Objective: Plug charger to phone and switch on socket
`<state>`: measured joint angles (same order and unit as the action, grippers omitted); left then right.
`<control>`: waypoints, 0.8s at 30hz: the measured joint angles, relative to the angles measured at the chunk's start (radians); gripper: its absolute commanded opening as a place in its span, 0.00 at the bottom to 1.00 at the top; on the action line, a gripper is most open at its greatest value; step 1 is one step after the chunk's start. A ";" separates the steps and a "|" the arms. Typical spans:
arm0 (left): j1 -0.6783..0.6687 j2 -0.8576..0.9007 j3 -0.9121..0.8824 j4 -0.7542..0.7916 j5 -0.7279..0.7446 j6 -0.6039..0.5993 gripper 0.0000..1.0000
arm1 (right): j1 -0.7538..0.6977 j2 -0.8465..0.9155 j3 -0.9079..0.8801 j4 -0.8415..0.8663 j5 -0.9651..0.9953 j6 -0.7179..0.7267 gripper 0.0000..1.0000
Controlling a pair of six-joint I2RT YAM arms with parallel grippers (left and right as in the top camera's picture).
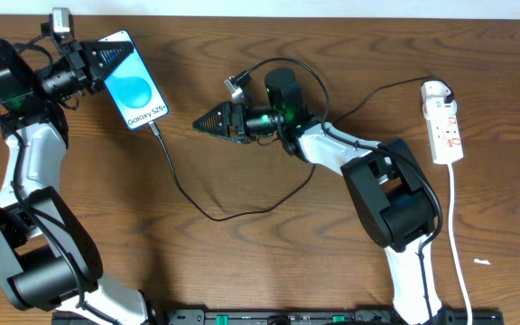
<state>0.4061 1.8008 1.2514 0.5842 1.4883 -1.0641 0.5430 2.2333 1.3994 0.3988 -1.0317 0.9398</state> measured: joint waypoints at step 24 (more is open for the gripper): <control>0.000 0.000 0.000 -0.009 0.003 0.020 0.07 | -0.058 -0.397 0.004 -0.832 0.706 -0.317 0.99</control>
<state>0.4061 1.8008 1.2514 0.5755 1.4910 -1.0443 0.4850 1.8359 1.4036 -0.4328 -0.3256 0.6231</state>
